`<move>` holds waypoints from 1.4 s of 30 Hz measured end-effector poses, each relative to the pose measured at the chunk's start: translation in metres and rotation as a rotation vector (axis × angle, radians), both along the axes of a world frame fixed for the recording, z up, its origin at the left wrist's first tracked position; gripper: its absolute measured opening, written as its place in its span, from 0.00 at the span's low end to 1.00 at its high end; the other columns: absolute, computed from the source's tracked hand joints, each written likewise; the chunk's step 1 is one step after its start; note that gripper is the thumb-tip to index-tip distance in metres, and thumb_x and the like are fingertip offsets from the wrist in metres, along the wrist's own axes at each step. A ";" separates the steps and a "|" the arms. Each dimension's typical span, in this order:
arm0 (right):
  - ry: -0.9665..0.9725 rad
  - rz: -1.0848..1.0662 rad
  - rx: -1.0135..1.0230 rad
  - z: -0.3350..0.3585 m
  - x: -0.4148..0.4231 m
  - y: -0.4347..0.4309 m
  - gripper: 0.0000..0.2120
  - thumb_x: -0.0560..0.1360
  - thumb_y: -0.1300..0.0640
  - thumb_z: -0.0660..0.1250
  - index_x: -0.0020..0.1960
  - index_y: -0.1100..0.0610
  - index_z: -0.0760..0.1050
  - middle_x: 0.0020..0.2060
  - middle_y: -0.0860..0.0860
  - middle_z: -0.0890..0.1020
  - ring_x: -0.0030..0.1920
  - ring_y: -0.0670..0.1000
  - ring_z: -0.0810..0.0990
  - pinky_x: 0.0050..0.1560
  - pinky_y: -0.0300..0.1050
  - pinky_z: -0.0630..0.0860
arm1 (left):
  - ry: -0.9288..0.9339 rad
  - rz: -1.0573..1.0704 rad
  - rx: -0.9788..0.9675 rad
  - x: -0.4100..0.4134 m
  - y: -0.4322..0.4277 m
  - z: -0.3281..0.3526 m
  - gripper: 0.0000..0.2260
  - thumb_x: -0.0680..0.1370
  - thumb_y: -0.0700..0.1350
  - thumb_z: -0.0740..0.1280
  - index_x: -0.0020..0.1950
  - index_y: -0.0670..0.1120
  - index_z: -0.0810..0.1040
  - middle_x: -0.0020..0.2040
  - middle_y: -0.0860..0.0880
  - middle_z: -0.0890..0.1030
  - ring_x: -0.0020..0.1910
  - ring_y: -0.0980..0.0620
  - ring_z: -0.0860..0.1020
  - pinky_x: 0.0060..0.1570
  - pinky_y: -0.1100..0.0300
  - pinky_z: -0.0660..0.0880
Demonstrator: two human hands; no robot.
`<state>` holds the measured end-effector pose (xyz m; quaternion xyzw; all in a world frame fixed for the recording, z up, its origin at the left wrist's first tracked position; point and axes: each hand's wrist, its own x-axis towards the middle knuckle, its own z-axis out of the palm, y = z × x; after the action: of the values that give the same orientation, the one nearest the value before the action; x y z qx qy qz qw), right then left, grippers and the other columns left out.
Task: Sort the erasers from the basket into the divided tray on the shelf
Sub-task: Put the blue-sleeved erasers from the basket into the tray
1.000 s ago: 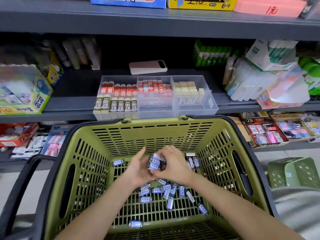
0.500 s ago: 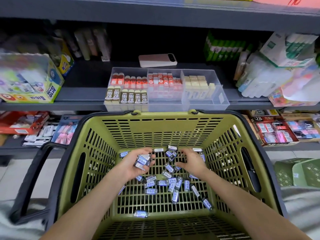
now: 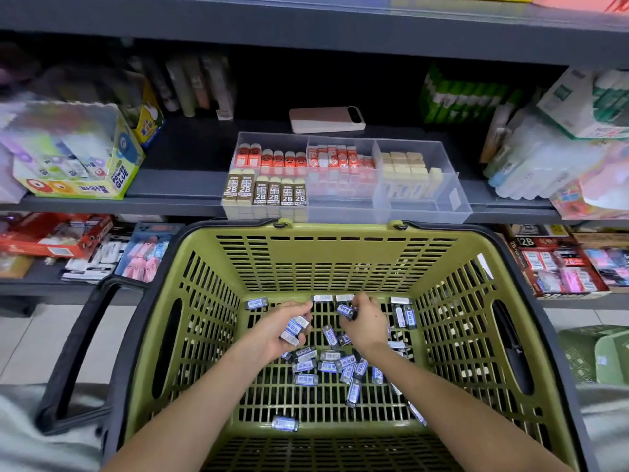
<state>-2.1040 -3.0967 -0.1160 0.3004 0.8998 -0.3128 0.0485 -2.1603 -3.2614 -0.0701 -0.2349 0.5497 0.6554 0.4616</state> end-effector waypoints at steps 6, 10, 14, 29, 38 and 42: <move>0.051 0.127 -0.127 0.002 0.006 0.015 0.11 0.73 0.62 0.69 0.54 0.59 0.74 0.49 0.52 0.75 0.43 0.50 0.75 0.45 0.39 0.71 | -0.015 -0.102 -0.078 0.006 0.013 -0.008 0.17 0.73 0.48 0.73 0.57 0.43 0.75 0.50 0.42 0.81 0.36 0.48 0.80 0.27 0.63 0.74; 0.017 0.198 -0.154 0.004 0.006 0.019 0.12 0.73 0.60 0.70 0.56 0.57 0.77 0.47 0.51 0.74 0.43 0.49 0.75 0.52 0.42 0.74 | 0.001 -0.155 -0.131 0.005 0.030 -0.013 0.17 0.75 0.50 0.71 0.57 0.41 0.74 0.50 0.40 0.82 0.34 0.47 0.81 0.24 0.63 0.72; 0.033 0.170 -0.278 0.005 0.010 0.015 0.08 0.73 0.61 0.70 0.52 0.57 0.78 0.37 0.49 0.76 0.38 0.48 0.75 0.38 0.32 0.72 | -0.003 -0.139 -0.132 0.004 0.043 -0.017 0.12 0.76 0.47 0.70 0.53 0.41 0.74 0.53 0.40 0.80 0.33 0.48 0.79 0.21 0.65 0.69; -0.122 0.340 -0.158 -0.002 0.009 0.019 0.18 0.68 0.54 0.75 0.55 0.57 0.76 0.48 0.50 0.73 0.44 0.48 0.73 0.45 0.40 0.71 | -0.107 0.037 -0.137 -0.009 0.015 -0.017 0.06 0.76 0.42 0.69 0.46 0.40 0.74 0.38 0.43 0.77 0.31 0.51 0.74 0.19 0.68 0.67; -0.121 0.377 -0.196 0.034 0.008 0.020 0.12 0.68 0.59 0.75 0.44 0.54 0.71 0.35 0.47 0.75 0.37 0.47 0.74 0.35 0.37 0.72 | -0.047 -0.088 -0.146 -0.010 0.000 0.024 0.05 0.76 0.41 0.70 0.47 0.43 0.75 0.39 0.45 0.78 0.33 0.51 0.75 0.19 0.69 0.65; 0.016 0.184 -0.572 0.100 -0.001 0.023 0.08 0.70 0.70 0.70 0.46 0.62 0.74 0.37 0.59 0.80 0.36 0.55 0.79 0.48 0.53 0.78 | 0.121 -0.144 -0.052 -0.010 -0.002 0.065 0.05 0.75 0.40 0.69 0.48 0.44 0.74 0.38 0.45 0.79 0.31 0.51 0.75 0.20 0.69 0.65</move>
<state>-2.1050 -3.0740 -0.0161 0.1890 0.7991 -0.5501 0.1521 -2.1705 -3.2632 -0.0051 -0.1666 0.6091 0.6190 0.4671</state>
